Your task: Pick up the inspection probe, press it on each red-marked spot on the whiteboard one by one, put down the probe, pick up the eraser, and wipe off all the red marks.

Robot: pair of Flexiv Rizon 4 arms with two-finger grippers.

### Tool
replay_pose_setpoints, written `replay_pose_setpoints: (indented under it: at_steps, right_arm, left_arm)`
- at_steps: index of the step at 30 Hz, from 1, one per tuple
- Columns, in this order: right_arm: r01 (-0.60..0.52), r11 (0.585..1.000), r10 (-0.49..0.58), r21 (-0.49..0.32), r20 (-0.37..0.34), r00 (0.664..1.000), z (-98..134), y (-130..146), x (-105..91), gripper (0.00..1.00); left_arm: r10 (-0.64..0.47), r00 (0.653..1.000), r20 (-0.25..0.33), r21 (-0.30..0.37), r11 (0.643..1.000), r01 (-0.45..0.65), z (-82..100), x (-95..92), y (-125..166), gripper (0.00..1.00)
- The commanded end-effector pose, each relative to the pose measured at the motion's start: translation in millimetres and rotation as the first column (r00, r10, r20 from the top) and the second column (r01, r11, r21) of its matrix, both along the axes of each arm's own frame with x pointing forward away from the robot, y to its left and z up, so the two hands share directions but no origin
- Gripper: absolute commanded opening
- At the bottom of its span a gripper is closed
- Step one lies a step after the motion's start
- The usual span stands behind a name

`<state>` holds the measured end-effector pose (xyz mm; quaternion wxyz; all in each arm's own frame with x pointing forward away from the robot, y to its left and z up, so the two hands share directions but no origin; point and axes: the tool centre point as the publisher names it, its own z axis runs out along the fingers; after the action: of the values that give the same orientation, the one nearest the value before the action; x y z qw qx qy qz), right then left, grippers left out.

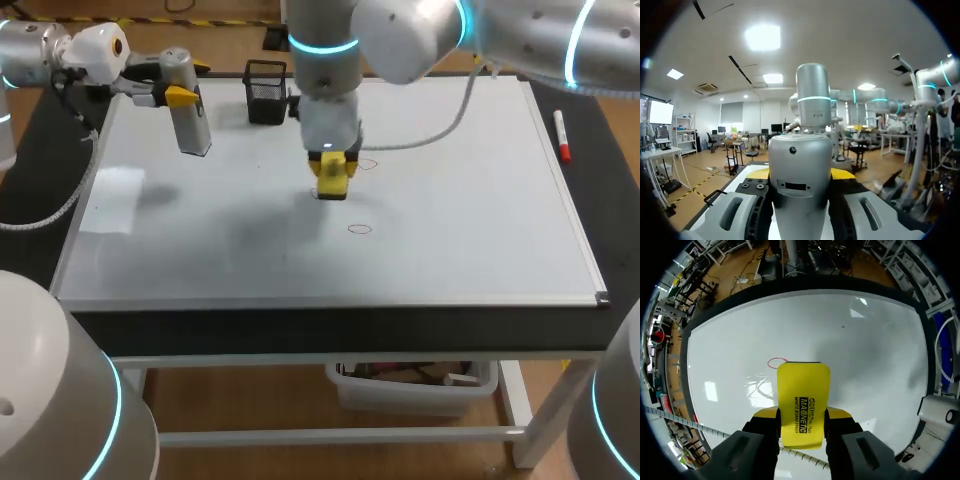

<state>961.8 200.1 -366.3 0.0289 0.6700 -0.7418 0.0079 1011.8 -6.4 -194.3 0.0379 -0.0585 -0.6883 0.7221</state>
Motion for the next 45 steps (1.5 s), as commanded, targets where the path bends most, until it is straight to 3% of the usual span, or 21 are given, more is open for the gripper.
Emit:
replay_pose_setpoints:
  at_steps: [1, 7, 24, 45]
  right_arm:
    - [-0.023, 1.0, 0.023, -0.009, 0.004, 1.0, -13, 12, -4.7, 0.0]
    - [-0.053, 0.998, 0.053, 0.03, -0.026, 0.998, -25, 24, -8.4, 0.0]
    - [-0.114, 0.993, 0.114, 0.038, -0.003, 0.993, -39, 37, -1.7, 0.0]
    - [-0.135, 0.99, 0.136, 0.031, -0.031, 0.99, -57, 33, 2.4, 0.0]
  left_arm:
    - [0.013, 1.0, 0.002, 0.004, 1.0, -0.013, 2.9, -4.0, -1, 0.0]
    - [0.013, 1.0, 0.002, 0.004, 1.0, -0.013, 2.9, -4.0, -1, 0.0]
    - [0.013, 1.0, 0.002, 0.004, 1.0, -0.013, 2.9, -4.0, -1, 0.0]
    - [0.013, 1.0, 0.002, 0.004, 1.0, -0.013, 2.9, -4.0, -1, 0.0]
